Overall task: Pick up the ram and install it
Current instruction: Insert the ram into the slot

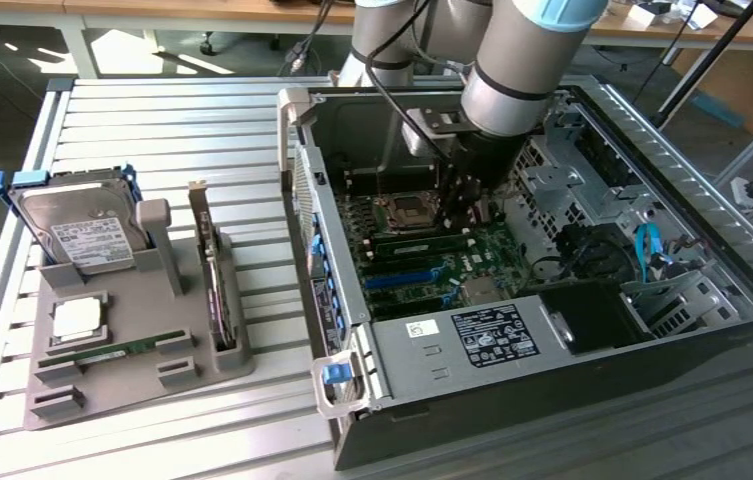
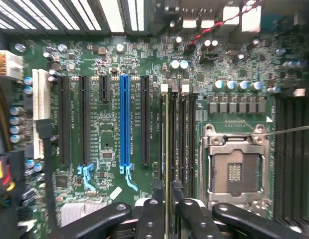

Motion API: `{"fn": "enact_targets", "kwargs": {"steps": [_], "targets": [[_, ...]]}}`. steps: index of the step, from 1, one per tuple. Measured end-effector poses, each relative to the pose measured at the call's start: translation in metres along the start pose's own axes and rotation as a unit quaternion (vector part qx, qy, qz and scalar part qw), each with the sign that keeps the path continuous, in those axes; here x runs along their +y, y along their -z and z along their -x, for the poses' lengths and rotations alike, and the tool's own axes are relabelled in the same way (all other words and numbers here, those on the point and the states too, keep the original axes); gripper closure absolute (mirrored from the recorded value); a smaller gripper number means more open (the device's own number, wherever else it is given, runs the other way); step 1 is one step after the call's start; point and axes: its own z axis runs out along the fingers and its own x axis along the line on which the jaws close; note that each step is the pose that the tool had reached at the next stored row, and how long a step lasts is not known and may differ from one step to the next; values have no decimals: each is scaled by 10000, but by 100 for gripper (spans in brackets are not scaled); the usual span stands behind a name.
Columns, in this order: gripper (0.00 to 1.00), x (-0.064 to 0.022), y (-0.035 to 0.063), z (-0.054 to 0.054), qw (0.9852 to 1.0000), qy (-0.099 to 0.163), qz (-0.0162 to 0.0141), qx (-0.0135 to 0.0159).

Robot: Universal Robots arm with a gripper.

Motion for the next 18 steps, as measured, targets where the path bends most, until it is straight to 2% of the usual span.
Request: {"fn": "enact_targets", "kwargs": {"steps": [2,3,12,14,15,18], "targets": [[80,0,178,8,10000,0,1,2],[80,0,223,10,10000,0,0,2],[80,0,226,10,10000,0,0,1],[82,0,227,10,10000,0,0,1],[89,0,226,10,10000,0,0,1],[90,-1,227,10,10000,0,0,1]]}}
